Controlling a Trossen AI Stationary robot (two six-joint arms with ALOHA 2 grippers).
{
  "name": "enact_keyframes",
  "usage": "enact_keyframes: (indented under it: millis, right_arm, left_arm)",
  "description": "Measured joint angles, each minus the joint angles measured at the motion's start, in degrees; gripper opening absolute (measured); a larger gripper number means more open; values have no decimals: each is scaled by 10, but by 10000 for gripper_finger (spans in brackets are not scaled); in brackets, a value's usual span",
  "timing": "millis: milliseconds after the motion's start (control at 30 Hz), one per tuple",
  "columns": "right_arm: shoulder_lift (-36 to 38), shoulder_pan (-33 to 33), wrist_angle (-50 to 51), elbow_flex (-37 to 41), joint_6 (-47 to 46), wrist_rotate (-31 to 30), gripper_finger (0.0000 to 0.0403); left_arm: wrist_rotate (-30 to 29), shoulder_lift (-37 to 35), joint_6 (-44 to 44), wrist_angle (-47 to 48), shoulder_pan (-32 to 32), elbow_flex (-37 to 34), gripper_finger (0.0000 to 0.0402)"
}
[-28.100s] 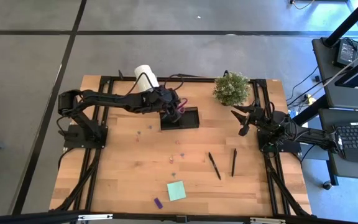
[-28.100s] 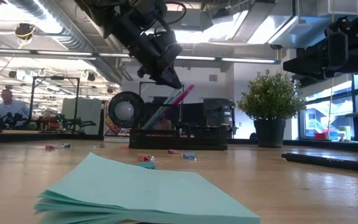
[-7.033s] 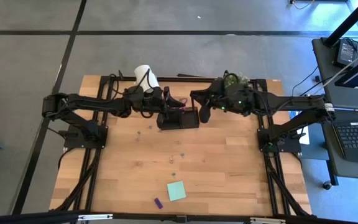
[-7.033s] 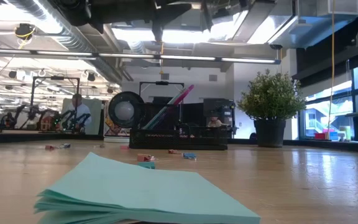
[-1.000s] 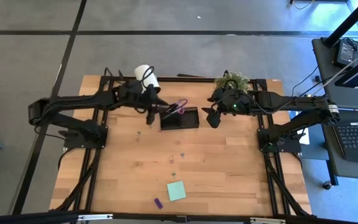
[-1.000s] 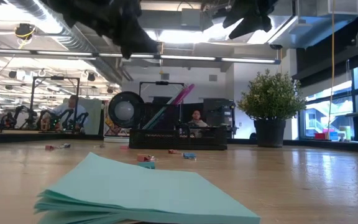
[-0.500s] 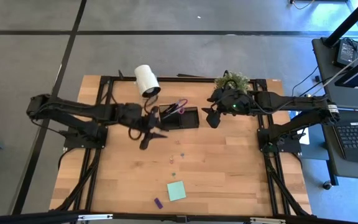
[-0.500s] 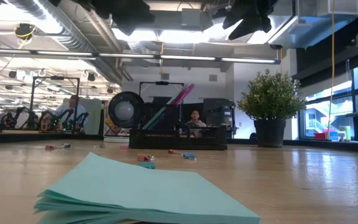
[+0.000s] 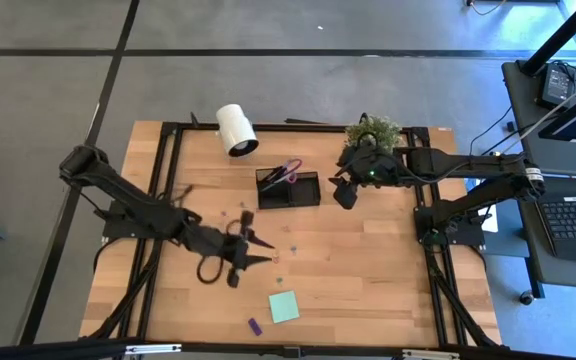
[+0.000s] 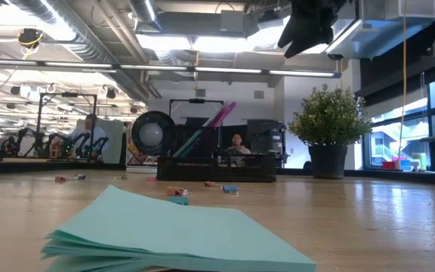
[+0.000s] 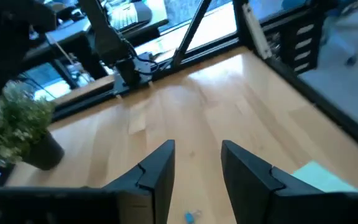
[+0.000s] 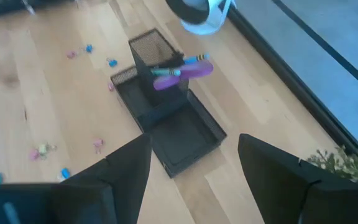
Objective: Pick and place office supplies into organizer
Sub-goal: Put the blue eraser into the black desk organizer
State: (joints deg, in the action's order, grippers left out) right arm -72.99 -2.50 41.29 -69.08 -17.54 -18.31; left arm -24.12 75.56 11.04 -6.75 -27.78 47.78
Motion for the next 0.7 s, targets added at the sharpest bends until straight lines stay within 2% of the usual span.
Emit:
enact_keyframes:
  millis: [100,300,400,500,600,700]
  right_arm:
    - [0,0,6,0,0,0,244]
    - [0,0,7,0,-31,0,244]
    - [0,0,9,0,-56,0,244]
    - [0,0,9,0,-75,0,244]
    - [0,0,6,0,-83,0,244]
    - [0,0,6,0,-93,0,244]
  left_arm:
    - [-16,45,20,48,-19,45,126]
    - [88,111,-58,239,-29,174,126]
    - [110,132,-37,290,-46,223,126]
    - [122,151,-2,336,-68,253,126]
    - [138,177,-22,373,-80,258,126]
    - [158,206,-27,366,-91,258,126]
